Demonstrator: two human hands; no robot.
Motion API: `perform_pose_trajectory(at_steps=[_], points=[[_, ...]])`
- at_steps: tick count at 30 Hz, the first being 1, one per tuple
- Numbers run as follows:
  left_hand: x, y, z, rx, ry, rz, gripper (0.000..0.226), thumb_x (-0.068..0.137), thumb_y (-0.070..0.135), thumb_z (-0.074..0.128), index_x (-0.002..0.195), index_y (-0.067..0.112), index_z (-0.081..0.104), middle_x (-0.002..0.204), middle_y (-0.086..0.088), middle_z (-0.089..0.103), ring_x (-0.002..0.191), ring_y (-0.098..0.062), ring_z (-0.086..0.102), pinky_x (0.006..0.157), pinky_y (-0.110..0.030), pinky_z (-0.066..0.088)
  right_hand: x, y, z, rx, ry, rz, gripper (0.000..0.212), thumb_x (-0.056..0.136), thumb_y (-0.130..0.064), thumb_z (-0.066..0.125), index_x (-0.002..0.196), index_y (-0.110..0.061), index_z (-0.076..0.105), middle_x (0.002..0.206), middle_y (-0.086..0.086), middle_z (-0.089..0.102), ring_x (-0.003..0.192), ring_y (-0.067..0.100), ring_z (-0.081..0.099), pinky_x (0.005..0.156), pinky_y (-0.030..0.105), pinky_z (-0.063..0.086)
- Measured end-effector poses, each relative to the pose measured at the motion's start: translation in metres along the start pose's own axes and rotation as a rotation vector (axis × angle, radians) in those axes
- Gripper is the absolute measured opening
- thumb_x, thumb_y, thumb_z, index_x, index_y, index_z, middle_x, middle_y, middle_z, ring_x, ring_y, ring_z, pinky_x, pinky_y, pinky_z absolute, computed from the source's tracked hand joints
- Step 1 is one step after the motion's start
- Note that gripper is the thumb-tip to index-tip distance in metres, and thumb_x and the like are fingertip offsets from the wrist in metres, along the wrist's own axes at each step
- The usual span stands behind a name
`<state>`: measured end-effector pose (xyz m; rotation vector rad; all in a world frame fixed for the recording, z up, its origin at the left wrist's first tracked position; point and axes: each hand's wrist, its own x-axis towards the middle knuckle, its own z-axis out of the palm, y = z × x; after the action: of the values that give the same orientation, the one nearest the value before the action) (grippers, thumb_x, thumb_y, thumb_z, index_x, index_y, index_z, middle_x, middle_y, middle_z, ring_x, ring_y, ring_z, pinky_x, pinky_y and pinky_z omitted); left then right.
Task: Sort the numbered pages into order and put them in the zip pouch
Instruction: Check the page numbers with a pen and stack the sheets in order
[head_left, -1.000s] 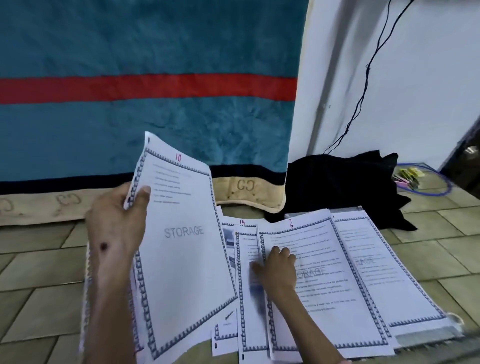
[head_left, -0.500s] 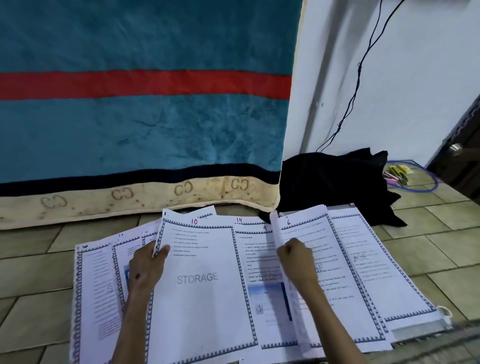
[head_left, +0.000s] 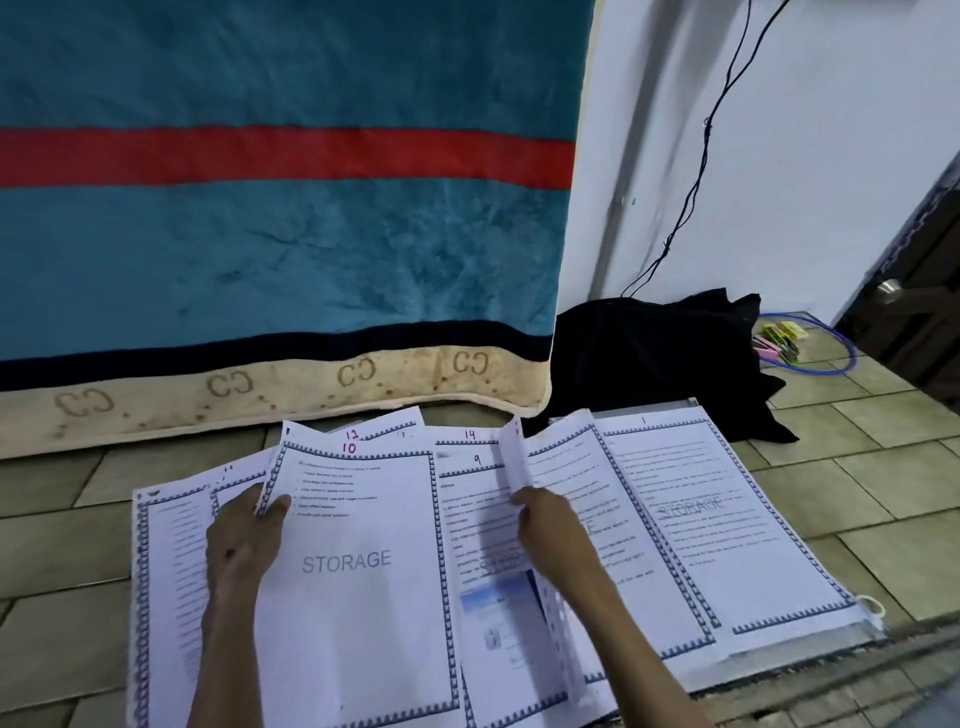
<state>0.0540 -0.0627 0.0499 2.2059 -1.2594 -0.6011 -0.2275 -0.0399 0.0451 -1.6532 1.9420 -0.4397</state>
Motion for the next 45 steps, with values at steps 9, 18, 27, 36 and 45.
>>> perform_pose_trajectory(at_steps=[9,18,27,36,45], points=[[0.017,-0.019,-0.042,0.036,0.108,0.004,0.03,0.093,0.014,0.052,0.11,-0.008,0.061,0.115,-0.033,0.06,0.107,-0.047,0.054,0.088,-0.043,0.041,-0.013,-0.042,0.04,-0.298,-0.178,0.119,0.097,0.069,-0.072,0.058,0.133,-0.002,0.037,0.135,0.008,0.035,0.131,0.029,0.028,0.098,0.046,0.042],[0.007,-0.015,-0.057,-0.094,0.155,0.003,0.027,0.092,0.014,0.052,0.11,-0.003,0.062,0.114,-0.03,0.061,0.105,-0.047,0.054,0.089,-0.044,0.042,-0.011,-0.047,0.039,-0.317,-0.224,0.178,0.059,0.084,-0.039,0.06,0.13,-0.009,0.041,0.134,0.009,0.036,0.128,0.029,0.032,0.1,0.05,0.041],[-0.007,-0.007,-0.063,-0.198,0.172,-0.002,0.028,0.092,0.016,0.052,0.114,0.001,0.062,0.113,-0.025,0.064,0.112,-0.043,0.053,0.094,-0.042,0.041,-0.009,-0.052,0.05,-0.243,-0.304,0.27,0.089,0.073,-0.053,0.071,0.139,-0.011,0.03,0.148,0.013,0.026,0.141,0.04,0.014,0.106,0.067,0.022],[-0.017,0.0,-0.069,-0.304,0.162,-0.023,0.027,0.093,0.016,0.052,0.11,-0.001,0.063,0.11,-0.025,0.065,0.109,-0.042,0.054,0.096,-0.043,0.041,-0.015,-0.051,0.058,-0.178,-0.289,0.294,0.058,0.085,-0.033,0.06,0.134,-0.009,0.041,0.156,0.012,0.006,0.143,0.042,-0.006,0.106,0.071,0.007],[-0.025,0.01,-0.081,-0.587,0.041,-0.09,0.017,0.091,0.02,0.057,0.101,0.007,0.064,0.096,-0.016,0.065,0.08,-0.031,0.061,0.08,-0.038,0.047,-0.022,-0.028,0.01,0.416,-0.146,0.159,0.04,0.075,-0.023,0.067,0.043,-0.016,0.044,0.043,-0.005,0.04,0.043,0.007,0.035,0.044,0.017,0.028]])
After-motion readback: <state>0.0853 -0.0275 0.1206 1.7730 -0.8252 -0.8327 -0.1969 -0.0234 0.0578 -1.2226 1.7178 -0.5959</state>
